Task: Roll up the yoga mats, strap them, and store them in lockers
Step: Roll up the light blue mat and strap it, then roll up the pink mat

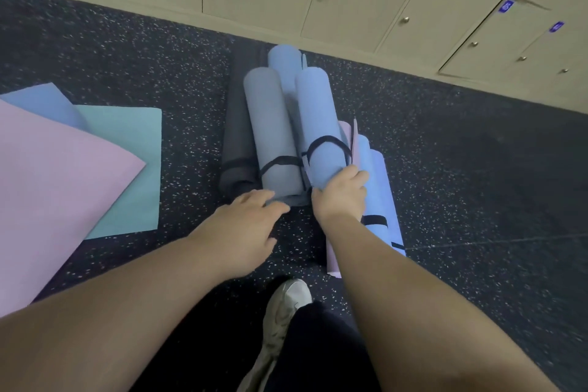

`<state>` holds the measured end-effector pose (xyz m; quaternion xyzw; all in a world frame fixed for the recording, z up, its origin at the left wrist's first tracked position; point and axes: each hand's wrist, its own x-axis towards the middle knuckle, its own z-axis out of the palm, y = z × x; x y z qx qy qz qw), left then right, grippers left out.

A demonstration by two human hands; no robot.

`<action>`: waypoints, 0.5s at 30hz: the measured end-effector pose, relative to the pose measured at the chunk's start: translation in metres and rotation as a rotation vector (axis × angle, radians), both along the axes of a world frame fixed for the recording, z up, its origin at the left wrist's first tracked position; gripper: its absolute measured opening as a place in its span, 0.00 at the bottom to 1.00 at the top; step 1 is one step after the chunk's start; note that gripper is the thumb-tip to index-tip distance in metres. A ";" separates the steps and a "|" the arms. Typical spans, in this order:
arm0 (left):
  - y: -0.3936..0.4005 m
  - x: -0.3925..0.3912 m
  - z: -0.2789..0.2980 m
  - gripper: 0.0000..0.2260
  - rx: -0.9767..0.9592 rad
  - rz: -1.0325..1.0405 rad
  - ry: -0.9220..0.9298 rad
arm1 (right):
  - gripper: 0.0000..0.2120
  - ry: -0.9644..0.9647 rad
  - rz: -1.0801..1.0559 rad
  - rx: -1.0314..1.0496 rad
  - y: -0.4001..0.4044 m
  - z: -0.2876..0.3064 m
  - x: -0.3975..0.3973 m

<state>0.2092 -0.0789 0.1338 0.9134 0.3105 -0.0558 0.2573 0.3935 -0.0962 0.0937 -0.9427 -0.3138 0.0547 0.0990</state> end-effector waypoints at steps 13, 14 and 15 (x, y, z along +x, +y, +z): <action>0.016 0.006 -0.025 0.26 0.007 -0.014 0.065 | 0.25 -0.107 0.190 -0.149 0.018 -0.028 0.013; 0.020 0.003 -0.025 0.26 0.013 0.000 0.074 | 0.25 -0.121 0.227 -0.141 0.020 -0.027 0.007; 0.024 -0.002 -0.025 0.26 0.016 0.016 0.081 | 0.25 -0.122 0.261 -0.129 0.024 -0.024 -0.001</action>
